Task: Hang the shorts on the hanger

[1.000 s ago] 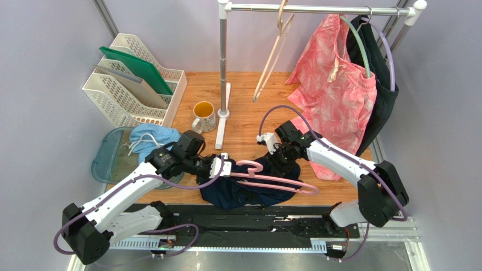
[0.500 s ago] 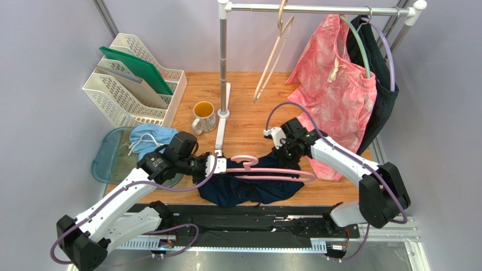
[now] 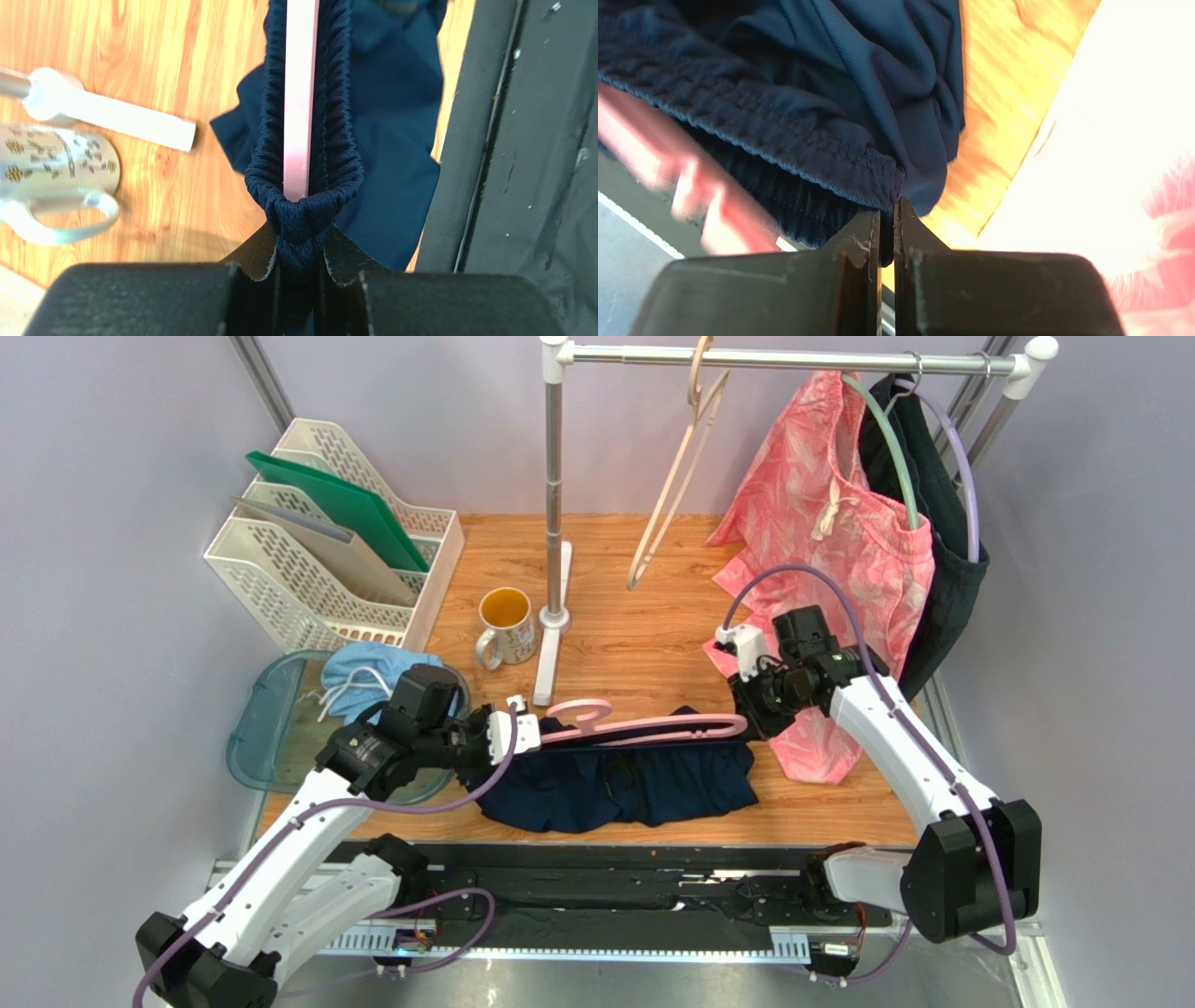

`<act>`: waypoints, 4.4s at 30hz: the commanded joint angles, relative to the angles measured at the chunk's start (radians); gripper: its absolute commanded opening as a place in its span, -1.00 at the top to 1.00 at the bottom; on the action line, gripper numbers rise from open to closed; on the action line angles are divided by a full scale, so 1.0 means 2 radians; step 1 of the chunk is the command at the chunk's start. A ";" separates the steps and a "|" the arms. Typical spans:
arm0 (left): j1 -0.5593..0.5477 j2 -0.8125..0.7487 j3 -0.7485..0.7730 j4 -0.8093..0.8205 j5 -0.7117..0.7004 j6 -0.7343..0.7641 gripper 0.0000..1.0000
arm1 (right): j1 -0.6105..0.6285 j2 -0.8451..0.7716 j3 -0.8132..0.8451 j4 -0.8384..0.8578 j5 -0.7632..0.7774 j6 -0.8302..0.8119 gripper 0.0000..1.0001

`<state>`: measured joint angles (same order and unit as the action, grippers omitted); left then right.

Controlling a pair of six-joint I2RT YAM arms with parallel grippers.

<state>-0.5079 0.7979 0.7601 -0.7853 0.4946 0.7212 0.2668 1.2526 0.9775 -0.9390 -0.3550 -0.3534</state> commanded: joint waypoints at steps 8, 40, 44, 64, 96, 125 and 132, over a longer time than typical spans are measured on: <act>0.016 0.051 0.028 -0.078 -0.076 0.033 1.00 | -0.044 -0.044 0.068 -0.102 0.043 -0.062 1.00; -0.061 0.140 0.214 -0.078 0.074 -0.070 1.00 | 0.166 -0.126 0.090 0.124 -0.165 -0.092 -0.33; -0.061 0.132 0.211 -0.074 0.087 -0.071 1.00 | 0.181 -0.108 0.072 0.149 -0.158 -0.123 -0.21; -0.053 0.107 0.188 -0.091 0.086 -0.062 0.70 | 0.199 -0.148 0.067 0.065 -0.122 -0.201 1.00; -0.016 0.110 0.288 -0.051 0.086 -0.150 -0.69 | 0.042 -0.129 0.284 -0.187 0.082 0.111 1.00; -0.016 0.086 0.251 -0.036 0.076 -0.147 -0.71 | -0.129 0.161 0.694 -0.027 0.013 0.187 1.00; -0.016 0.082 0.247 -0.035 0.076 -0.150 -0.71 | -0.129 0.184 0.706 0.025 0.027 0.217 1.00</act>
<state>-0.5426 0.9779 1.2533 -0.8787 0.6456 0.4320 0.0105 1.6157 2.3219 -1.0962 -0.2974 0.0216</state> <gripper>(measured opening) 0.853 0.024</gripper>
